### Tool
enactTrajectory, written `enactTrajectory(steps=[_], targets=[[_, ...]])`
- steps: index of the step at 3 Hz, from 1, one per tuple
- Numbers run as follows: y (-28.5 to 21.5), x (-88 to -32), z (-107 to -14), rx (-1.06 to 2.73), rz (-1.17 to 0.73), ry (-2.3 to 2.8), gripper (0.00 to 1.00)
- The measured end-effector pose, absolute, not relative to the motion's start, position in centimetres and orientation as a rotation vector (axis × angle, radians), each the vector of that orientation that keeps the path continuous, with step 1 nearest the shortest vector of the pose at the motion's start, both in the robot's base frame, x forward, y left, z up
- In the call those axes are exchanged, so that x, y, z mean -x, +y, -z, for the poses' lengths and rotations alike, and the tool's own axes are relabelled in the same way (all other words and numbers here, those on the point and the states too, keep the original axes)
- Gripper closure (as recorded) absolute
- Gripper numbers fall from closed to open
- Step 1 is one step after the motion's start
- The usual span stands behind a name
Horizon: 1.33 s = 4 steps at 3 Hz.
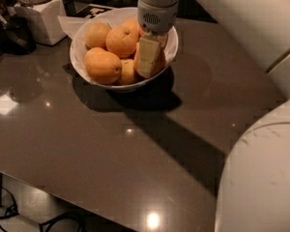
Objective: Pick orange from white bowl
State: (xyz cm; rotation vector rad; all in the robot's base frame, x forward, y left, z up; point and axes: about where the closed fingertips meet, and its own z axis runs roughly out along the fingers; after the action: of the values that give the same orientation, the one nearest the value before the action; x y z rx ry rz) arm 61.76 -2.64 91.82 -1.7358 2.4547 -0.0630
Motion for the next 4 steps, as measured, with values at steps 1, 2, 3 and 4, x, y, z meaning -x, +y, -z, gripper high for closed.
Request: enactTrajectory(steps=[1,2,3,4], targets=[[-2.7,-61.9,-91.0,1.749,0.032,2.463,0.41],[-2.1,-62.6,-91.0,1.731,0.034,2.434,0.64],[-2.1,-62.7,-91.0,1.730,0.034,2.433,0.88],[-1.9,-62.9,-91.0,1.727,0.031,2.414,1.00]])
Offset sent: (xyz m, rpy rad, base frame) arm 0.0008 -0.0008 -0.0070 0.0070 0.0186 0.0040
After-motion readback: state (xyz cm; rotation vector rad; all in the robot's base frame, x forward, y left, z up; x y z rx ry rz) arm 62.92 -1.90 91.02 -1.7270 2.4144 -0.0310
